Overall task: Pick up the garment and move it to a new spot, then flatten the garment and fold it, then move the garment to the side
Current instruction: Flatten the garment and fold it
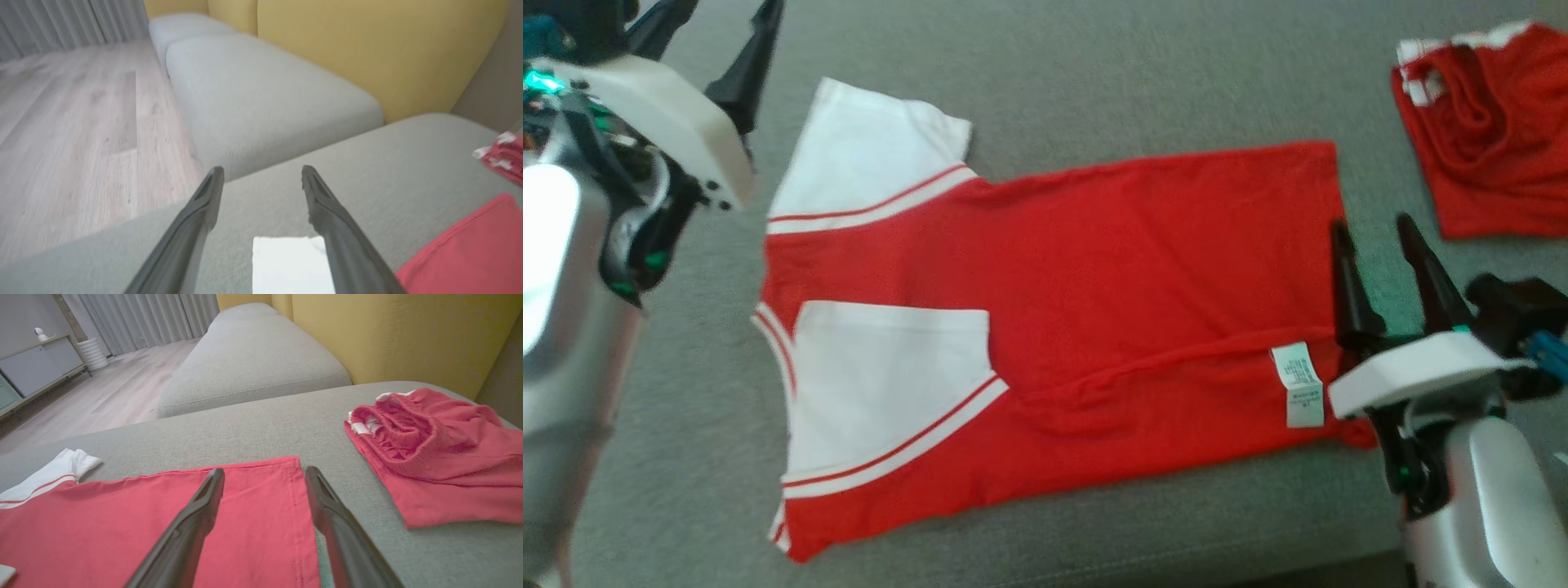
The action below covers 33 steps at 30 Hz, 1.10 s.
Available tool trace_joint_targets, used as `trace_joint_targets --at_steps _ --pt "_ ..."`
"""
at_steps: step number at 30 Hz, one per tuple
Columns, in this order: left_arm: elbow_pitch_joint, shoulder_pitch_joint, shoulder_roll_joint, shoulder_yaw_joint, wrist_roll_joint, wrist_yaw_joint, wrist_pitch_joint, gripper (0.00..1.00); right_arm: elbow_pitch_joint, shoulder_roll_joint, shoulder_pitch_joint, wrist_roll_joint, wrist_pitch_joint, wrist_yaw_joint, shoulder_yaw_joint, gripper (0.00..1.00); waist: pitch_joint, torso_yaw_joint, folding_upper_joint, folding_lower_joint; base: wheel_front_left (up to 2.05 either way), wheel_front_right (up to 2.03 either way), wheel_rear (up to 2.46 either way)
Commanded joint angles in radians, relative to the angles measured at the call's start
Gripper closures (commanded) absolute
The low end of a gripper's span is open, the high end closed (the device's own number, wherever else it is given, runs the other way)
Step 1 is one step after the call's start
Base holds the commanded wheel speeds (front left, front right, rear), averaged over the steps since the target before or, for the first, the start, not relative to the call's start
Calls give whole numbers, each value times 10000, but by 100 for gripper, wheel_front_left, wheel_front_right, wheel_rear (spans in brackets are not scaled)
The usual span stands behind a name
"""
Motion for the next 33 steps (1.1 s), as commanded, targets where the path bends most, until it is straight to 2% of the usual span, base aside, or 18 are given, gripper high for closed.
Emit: trace_joint_targets --at_steps 1,7,13,20,30,31,32,33 --pt "33 -506 579 277 59 -45 220 0 -357 -79 -321 0 -56 31 344 0 554 -473 0 -4 0 0 0" --pt "1428 -1114 1029 -3 183 -197 839 0 -283 -79 -863 90 -313 31 689 0 1384 -1011 0 -4 0 0 0" --pt "2071 -1195 1094 -87 23 -254 979 0 -40 -79 -900 239 -621 31 707 0 1814 -1253 0 -4 0 0 0" --pt "2375 -1162 1094 -311 -161 -319 1155 0 208 -79 -874 390 -866 31 791 0 1884 -1359 0 -4 0 0 0" --pt "1877 -1040 1165 -1011 -753 -400 1581 0 380 -79 -976 467 -988 31 868 0 1930 -1393 0 -4 0 0 0" --pt "1868 -1051 1195 -1059 -761 -402 1589 18 392 -79 -1002 485 -994 31 900 0 1951 -1406 0 -4 0 0 0" --pt "1867 -1070 1219 -1098 -763 -403 1574 53 405 -79 -1028 502 -1001 31 928 0 1972 -1419 0 -4 0 0 0" --pt "1874 -1124 1272 -1149 -709 -404 1450 100 444 -79 -1078 518 -1019 31 967 0 2001 -1440 0 -4 0 0 0"
